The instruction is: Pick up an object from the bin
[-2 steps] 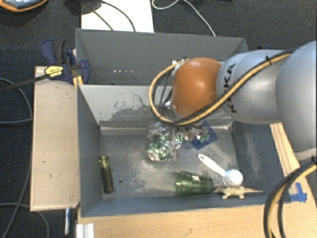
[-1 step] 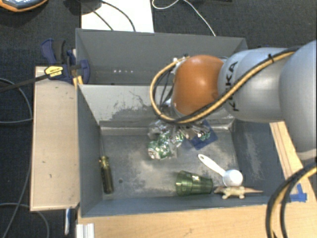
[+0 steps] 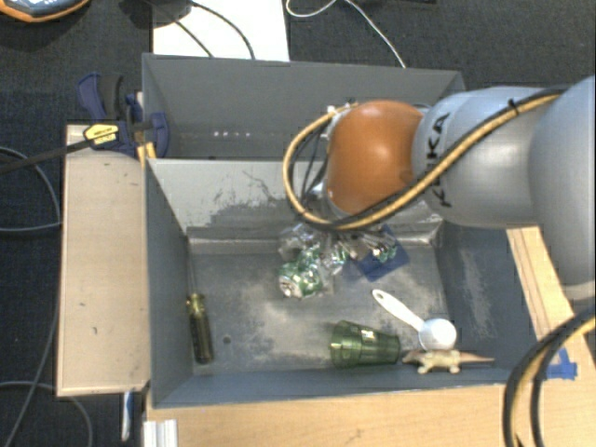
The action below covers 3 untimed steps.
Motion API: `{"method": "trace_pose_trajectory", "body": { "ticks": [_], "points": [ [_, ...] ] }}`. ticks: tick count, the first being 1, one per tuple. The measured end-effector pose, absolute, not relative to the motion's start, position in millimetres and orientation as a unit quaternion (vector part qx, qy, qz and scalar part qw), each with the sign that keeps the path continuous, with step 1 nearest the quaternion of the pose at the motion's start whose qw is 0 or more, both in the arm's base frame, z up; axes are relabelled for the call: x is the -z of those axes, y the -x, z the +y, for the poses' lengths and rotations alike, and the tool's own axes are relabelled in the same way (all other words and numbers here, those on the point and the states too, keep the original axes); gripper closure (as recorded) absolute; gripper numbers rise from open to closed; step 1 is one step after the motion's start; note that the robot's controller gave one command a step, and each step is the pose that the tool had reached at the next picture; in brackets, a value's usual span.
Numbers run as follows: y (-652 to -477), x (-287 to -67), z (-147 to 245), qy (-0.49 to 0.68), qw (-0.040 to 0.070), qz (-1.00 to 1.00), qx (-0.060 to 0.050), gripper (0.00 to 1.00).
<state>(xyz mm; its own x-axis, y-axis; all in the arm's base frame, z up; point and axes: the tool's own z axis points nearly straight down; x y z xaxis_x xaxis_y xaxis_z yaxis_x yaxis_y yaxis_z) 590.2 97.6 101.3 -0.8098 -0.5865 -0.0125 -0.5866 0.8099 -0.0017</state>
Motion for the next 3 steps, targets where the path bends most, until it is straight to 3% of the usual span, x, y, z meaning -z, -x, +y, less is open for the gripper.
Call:
{"method": "trace_pose_trajectory", "body": {
  "ticks": [3],
  "points": [
    [-589.7, -116.0, 97.7, 0.307, 0.006, 0.952, -0.001, 1.00]
  ]
}}
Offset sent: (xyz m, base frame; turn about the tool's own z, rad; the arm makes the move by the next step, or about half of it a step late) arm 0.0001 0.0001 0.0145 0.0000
